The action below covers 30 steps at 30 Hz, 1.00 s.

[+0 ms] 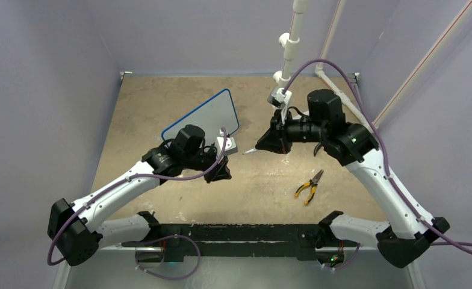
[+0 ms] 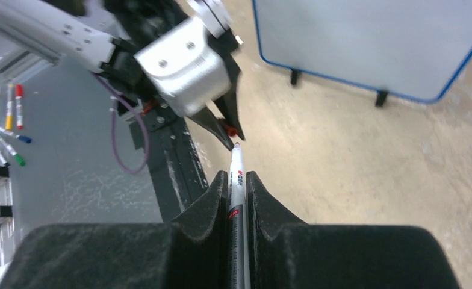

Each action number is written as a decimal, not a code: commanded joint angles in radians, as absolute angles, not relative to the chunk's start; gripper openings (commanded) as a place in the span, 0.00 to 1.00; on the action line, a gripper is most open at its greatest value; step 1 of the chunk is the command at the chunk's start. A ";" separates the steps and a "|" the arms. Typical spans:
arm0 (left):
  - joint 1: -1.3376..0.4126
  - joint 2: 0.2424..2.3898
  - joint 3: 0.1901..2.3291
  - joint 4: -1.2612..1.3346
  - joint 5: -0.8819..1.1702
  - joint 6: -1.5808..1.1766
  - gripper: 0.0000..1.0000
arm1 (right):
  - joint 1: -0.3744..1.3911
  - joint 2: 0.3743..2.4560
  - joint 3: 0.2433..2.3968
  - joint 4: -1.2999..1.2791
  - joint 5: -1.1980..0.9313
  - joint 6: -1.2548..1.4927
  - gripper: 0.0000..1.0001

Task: Write a sentence on the whiteboard
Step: Place the pen cap at the center of the board.

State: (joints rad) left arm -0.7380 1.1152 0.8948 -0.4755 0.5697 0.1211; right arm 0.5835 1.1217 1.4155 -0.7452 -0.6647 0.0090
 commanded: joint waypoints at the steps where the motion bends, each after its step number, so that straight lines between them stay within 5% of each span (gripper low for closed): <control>1: -0.735 1.097 0.884 -0.313 0.445 -0.047 0.00 | 0.585 1.145 1.337 -0.677 -0.478 0.072 0.00; 7: -0.747 1.132 0.788 0.039 0.221 -0.339 0.00 | 0.585 1.108 1.125 -0.351 -0.270 0.215 0.00; 16: -0.842 1.358 0.748 0.239 -0.041 -0.422 0.00 | 0.586 0.927 0.862 0.016 -0.010 0.341 0.00; 30: -0.915 1.657 0.808 0.382 -0.144 -0.430 0.05 | 0.587 0.769 0.694 0.140 0.123 0.364 0.00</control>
